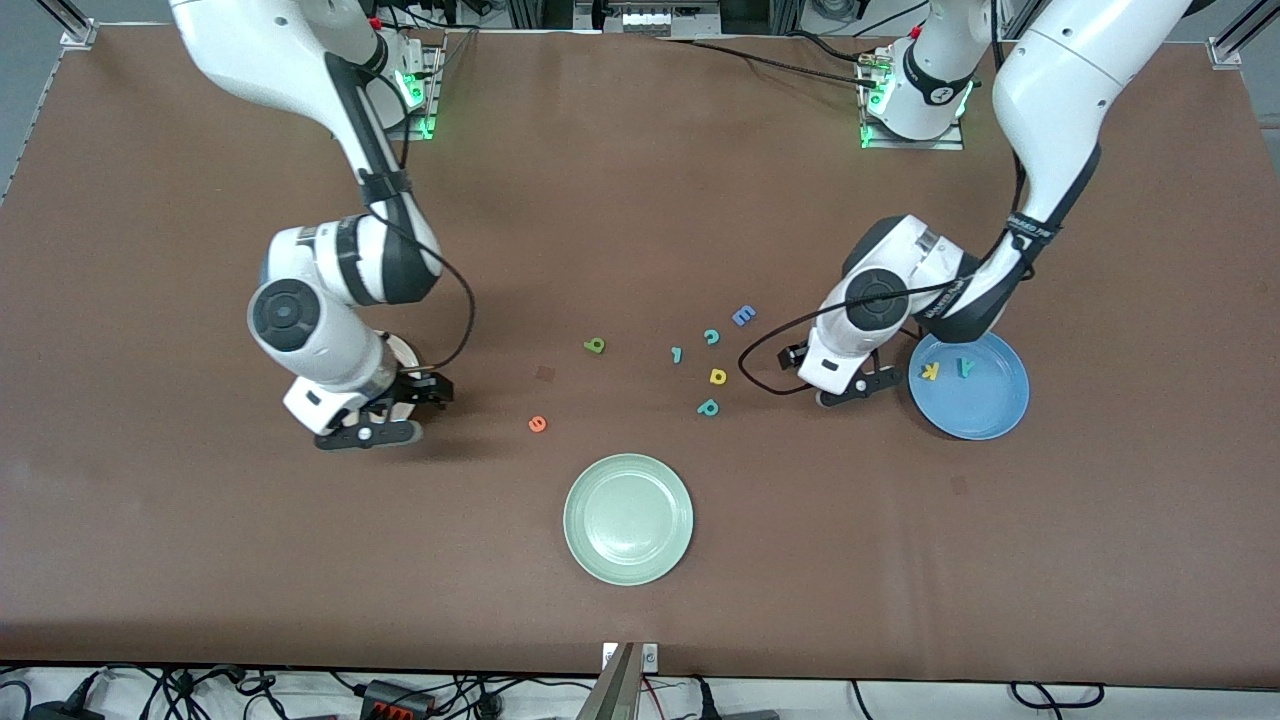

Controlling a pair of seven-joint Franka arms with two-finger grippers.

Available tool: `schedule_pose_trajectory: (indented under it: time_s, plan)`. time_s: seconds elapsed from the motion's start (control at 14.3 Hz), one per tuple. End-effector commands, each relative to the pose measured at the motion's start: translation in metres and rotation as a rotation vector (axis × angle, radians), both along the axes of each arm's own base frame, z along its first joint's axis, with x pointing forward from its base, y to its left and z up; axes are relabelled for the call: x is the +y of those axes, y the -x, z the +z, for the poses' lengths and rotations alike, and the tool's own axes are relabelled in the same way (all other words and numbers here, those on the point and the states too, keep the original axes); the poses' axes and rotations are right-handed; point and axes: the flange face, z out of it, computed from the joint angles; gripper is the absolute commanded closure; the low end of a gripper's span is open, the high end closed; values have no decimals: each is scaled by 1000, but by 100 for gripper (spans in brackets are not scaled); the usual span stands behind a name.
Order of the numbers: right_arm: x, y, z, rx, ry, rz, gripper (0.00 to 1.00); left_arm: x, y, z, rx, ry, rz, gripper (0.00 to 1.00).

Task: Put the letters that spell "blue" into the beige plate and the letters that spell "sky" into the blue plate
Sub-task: 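Grasp the yellow s with the left gripper while the right gripper grasps the orange e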

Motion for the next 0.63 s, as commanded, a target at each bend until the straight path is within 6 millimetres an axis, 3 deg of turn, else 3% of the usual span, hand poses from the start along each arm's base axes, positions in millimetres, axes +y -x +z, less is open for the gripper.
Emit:
schedule_pose_trajectory:
  time_s: [0.0, 0.21, 0.42, 0.56]
  plan:
    - [43, -10, -16, -21, 11, 14, 0, -9, -3, -8, -22, 29, 133, 0]
    - [94, -8, -38, -42, 21, 4, 0, -4, 5, -16, -11, 30, 145, 2]
    - [119, -15, -56, -112, 8, -13, 0, -5, 10, -22, -34, 65, 147, 35]
    - [137, -9, -73, -145, 5, 18, 0, -6, 11, -22, -34, 65, 144, 52]
